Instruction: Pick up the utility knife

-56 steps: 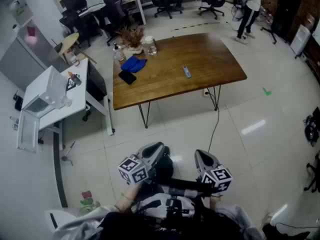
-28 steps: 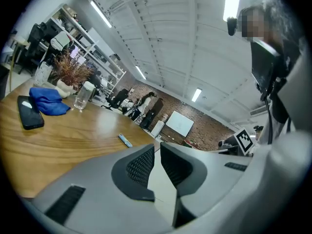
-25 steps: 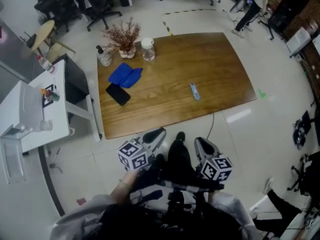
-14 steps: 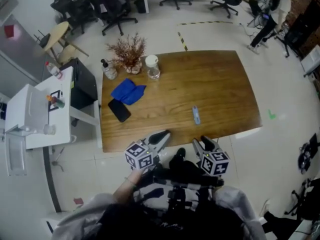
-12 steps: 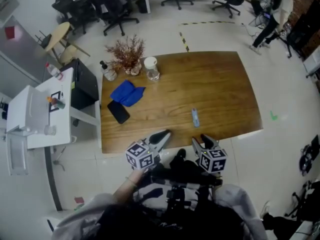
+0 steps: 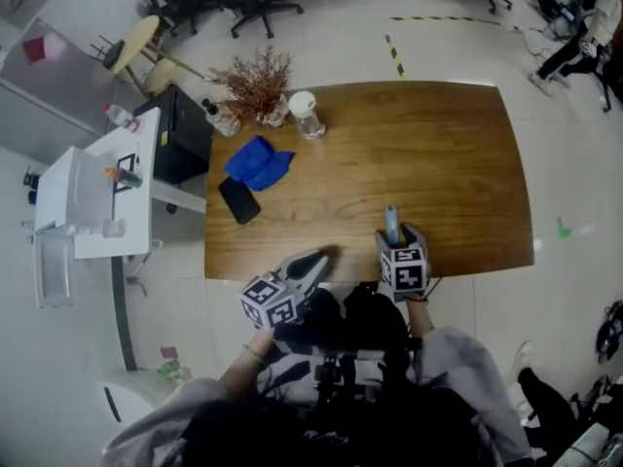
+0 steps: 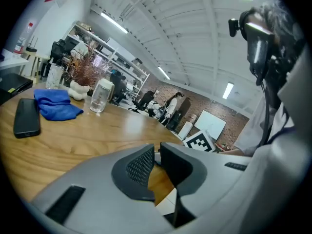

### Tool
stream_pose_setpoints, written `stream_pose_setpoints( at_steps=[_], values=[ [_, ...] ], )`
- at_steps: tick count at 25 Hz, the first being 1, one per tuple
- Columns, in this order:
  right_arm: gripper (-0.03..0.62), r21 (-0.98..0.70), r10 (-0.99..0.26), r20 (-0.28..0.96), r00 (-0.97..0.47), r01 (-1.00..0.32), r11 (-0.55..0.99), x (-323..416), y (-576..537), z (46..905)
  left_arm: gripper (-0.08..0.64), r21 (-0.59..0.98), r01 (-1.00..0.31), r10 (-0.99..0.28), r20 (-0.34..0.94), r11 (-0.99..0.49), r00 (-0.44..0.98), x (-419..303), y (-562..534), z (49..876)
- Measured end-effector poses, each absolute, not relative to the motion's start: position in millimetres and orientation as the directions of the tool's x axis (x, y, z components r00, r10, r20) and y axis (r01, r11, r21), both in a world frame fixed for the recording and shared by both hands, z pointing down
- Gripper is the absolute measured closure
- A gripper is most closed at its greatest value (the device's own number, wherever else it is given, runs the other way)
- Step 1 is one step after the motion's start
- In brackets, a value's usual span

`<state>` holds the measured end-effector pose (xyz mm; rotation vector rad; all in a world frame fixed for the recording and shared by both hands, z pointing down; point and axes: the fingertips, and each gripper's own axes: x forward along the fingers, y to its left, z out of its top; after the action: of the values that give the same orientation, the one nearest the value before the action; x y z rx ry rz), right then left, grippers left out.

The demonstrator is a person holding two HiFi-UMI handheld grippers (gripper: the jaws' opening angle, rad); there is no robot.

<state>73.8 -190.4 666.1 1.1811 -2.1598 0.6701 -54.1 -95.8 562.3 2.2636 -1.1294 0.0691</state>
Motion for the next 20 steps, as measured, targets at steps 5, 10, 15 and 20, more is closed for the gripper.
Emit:
stream_pose_setpoints(
  at_steps=[5,10,15,20],
  values=[
    [0.330,-0.061,-0.584,0.715,-0.385,-0.866,0.496,69.8,-204.2,682.4,0.522,0.490,-0.766,-0.733,0.317,-0.417,0.602,-61.2,-103.1,558.0],
    [0.370,-0.007,-0.605,0.710,-0.360,-0.863,0.506,69.7,-206.7,684.0,0.522,0.491,-0.756,-0.708,0.333,-0.433,0.622,-62.6,-115.3,564.2],
    [0.433,-0.114,-0.556,0.746,-0.366,-0.894,0.434,72.8,-209.1,686.4,0.522,0.497,-0.726,-0.687,0.306,-0.476,0.659,-60.3,-141.2,559.9],
    [0.434,-0.402,-0.566,0.685,-0.459,-0.886,0.233,78.7,-206.3,668.6,0.522,0.494,-0.690,-0.661,0.269,-0.529,0.700,-57.3,-157.4,549.9]
  ],
)
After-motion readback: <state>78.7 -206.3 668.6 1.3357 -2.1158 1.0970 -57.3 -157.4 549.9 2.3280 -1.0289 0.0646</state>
